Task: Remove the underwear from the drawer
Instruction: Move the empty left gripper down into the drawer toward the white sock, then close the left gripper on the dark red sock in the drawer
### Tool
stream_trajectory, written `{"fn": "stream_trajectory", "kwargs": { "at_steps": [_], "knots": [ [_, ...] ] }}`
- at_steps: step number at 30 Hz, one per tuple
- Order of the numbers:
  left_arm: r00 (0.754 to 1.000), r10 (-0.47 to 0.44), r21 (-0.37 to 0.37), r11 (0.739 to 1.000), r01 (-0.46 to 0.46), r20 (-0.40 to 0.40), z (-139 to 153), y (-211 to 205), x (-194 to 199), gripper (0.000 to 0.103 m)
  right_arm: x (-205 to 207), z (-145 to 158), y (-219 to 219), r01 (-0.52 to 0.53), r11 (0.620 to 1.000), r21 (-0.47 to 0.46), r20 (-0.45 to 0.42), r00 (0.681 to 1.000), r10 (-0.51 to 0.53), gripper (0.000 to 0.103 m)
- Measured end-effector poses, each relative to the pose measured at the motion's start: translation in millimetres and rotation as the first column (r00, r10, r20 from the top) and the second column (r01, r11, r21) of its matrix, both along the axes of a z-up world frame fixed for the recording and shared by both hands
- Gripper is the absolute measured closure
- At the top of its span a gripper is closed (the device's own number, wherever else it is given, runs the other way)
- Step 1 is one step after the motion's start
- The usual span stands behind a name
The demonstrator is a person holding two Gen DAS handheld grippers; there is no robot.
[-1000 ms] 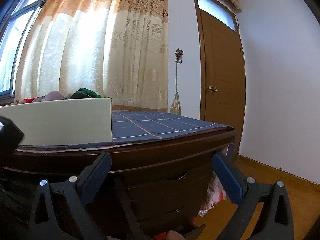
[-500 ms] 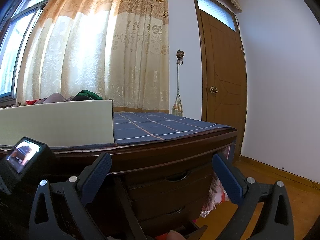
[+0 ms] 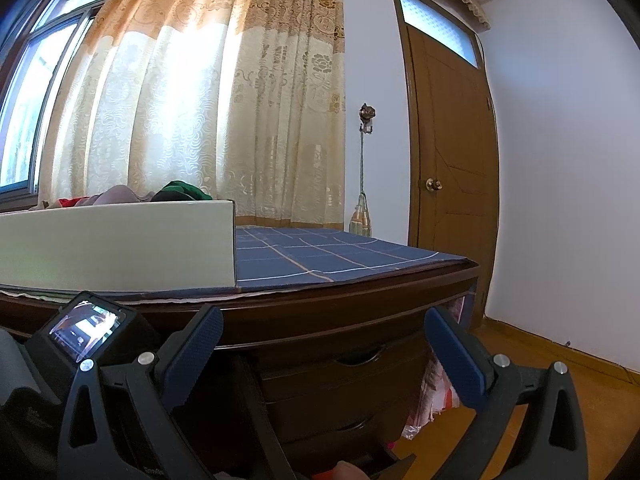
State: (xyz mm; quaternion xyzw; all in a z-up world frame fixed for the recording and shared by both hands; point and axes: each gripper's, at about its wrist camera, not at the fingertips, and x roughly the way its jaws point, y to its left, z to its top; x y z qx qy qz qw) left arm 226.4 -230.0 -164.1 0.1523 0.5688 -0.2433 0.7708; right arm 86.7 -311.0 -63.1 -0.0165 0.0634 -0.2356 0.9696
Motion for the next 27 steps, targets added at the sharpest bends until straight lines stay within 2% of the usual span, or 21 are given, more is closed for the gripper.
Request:
{"fn": "stream_trajectory", "kwargs": {
  "at_steps": [6, 9, 18, 24, 27],
  "knots": [
    [1.000, 0.021, -0.050, 0.999, -0.021, -0.015, 2.2, 6.5, 1.5, 0.076, -0.1, -0.3, 0.8, -0.004, 1.000, -0.004, 0.002, 1.000, 0.004, 0.001],
    [1.000, 0.031, -0.064, 0.997, -0.031, -0.001, 5.1, 11.3, -0.6, 0.077, -0.3, -0.2, 1.7, -0.005, 1.000, -0.006, 0.005, 1.000, 0.005, 0.001],
    [0.991, 0.085, -0.067, 0.995, -0.079, 0.101, 22.7, 40.8, -16.9, 0.077, -0.2, 0.1, 2.5, -0.006, 1.000, -0.011, 0.009, 1.000, 0.006, 0.001],
    [0.976, 0.121, -0.077, 0.991, -0.109, 0.179, 32.3, 52.8, -22.8, 0.078, 0.1, 0.0, 3.2, -0.005, 1.000, -0.021, 0.003, 1.000, 0.005, 0.001],
    [0.973, 0.138, -0.089, 0.988, -0.123, 0.187, 33.9, 61.1, -22.5, 0.077, 0.2, -0.2, 3.7, -0.006, 1.000, -0.026, -0.001, 1.000, 0.005, 0.001]
  ]
}}
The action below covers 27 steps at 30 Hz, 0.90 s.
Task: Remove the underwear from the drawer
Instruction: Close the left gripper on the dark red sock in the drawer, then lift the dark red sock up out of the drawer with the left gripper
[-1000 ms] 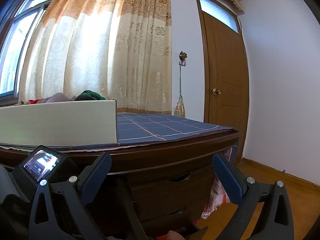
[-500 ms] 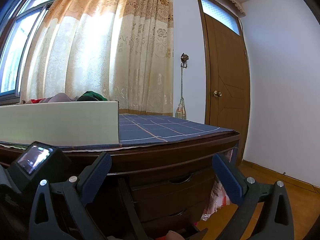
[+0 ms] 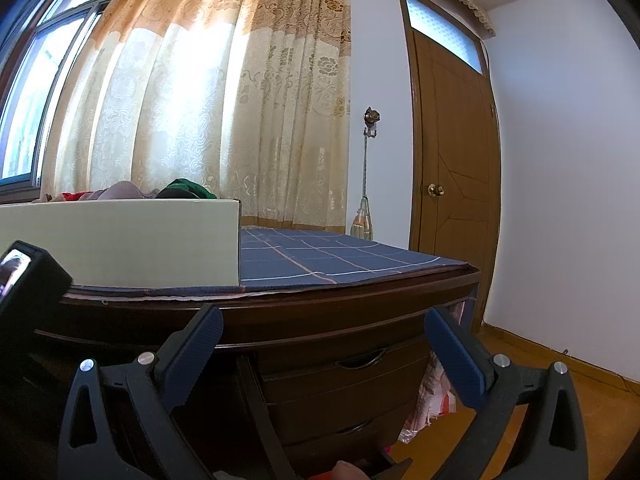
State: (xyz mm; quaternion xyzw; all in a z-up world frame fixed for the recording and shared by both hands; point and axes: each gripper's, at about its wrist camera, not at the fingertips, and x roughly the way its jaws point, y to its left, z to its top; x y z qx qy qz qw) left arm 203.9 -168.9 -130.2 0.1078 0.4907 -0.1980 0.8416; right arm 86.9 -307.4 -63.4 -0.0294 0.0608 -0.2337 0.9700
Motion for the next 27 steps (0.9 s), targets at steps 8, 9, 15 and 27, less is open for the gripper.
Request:
{"fn": "stream_trajectory", "kwargs": {
  "at_steps": [8, 9, 15, 27],
  "knots": [
    [0.998, 0.036, -0.012, 0.999, -0.035, 0.059, 8.8, 15.1, -7.5, 0.077, -1.2, -0.5, 0.0, -0.003, 1.000, -0.001, 0.001, 1.000, 0.003, 0.001],
    [0.997, 0.042, -0.020, 0.999, -0.041, 0.060, 10.2, 18.8, -7.6, 0.077, -1.2, -0.7, 0.4, -0.003, 1.000, -0.002, 0.001, 1.000, 0.003, 0.001],
    [0.995, 0.069, -0.045, 0.997, -0.066, 0.073, 16.5, 36.6, -10.1, 0.077, -1.6, -1.1, 0.8, -0.004, 1.000, -0.005, 0.000, 1.000, 0.004, 0.001],
    [0.981, 0.144, -0.124, 0.984, -0.128, 0.132, 29.5, 66.8, -24.0, 0.078, -1.1, -0.2, 3.4, -0.004, 1.000, -0.015, -0.002, 1.000, 0.004, 0.001]
  ]
}}
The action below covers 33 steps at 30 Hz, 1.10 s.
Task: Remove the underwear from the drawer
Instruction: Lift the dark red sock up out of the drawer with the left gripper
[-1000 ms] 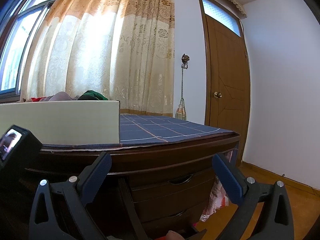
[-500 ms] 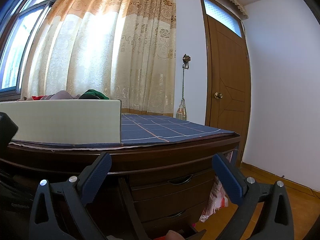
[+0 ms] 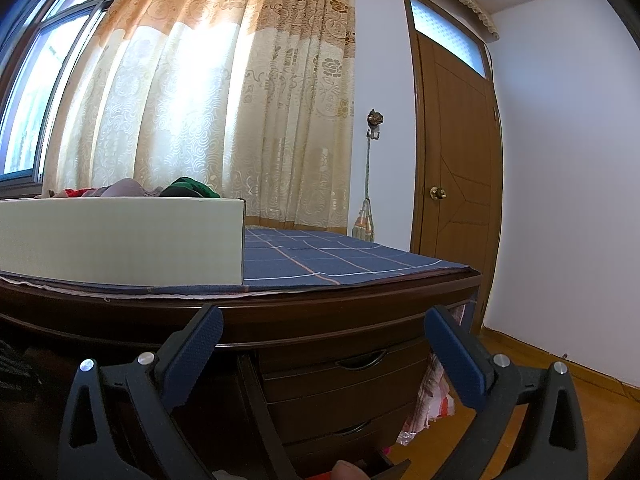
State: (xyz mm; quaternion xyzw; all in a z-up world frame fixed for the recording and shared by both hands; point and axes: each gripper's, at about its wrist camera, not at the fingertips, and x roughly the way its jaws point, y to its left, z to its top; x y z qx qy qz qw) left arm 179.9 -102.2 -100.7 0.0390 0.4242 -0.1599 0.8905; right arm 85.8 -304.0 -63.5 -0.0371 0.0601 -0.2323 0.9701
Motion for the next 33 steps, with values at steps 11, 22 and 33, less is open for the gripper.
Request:
{"fn": "stream_trajectory", "kwargs": {
  "at_steps": [11, 22, 33],
  "knots": [
    [0.994, 0.043, -0.032, 0.999, -0.040, 0.103, 33.3, 13.2, -17.7, 0.077, -0.1, 0.0, 1.5, -0.002, 1.000, -0.007, -0.001, 1.000, 0.002, 0.001],
    [0.986, 0.066, -0.068, 0.996, -0.056, 0.155, 58.5, 21.8, -24.4, 0.077, -0.3, -0.2, 1.9, -0.002, 1.000, -0.010, -0.001, 1.000, 0.002, 0.001],
    [0.971, 0.096, -0.100, 0.992, -0.076, 0.219, 74.8, 24.5, -29.4, 0.077, -0.5, -0.2, 2.1, -0.002, 1.000, -0.010, -0.001, 1.000, 0.002, 0.001]
  ]
}}
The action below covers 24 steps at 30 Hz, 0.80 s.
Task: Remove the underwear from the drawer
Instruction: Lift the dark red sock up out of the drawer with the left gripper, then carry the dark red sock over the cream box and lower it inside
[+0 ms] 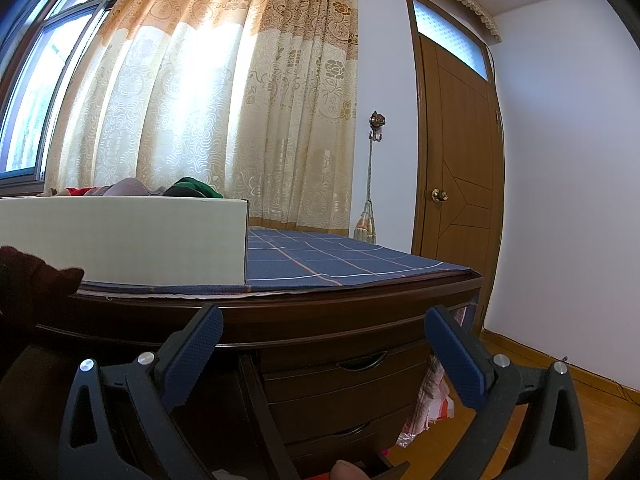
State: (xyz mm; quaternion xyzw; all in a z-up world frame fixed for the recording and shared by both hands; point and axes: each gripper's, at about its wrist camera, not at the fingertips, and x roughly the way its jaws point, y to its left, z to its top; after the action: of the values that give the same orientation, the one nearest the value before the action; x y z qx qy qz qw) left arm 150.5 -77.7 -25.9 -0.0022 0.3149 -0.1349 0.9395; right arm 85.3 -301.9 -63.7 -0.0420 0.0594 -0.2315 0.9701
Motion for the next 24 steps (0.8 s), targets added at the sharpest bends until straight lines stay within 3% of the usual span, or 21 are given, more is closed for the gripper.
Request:
{"fn": "stream_trajectory", "kwargs": {
  "at_steps": [9, 24],
  "knots": [
    [0.998, 0.026, -0.023, 0.999, -0.025, 0.058, 14.0, 5.8, -4.1, 0.077, -0.1, 0.0, 1.6, -0.002, 1.000, -0.004, 0.001, 1.000, 0.002, 0.001],
    [0.988, 0.026, -0.001, 1.000, -0.026, 0.154, 46.8, 0.9, -3.1, 0.077, -0.9, 0.3, 3.1, -0.005, 1.000, -0.006, 0.003, 1.000, 0.005, 0.001]
  ]
}}
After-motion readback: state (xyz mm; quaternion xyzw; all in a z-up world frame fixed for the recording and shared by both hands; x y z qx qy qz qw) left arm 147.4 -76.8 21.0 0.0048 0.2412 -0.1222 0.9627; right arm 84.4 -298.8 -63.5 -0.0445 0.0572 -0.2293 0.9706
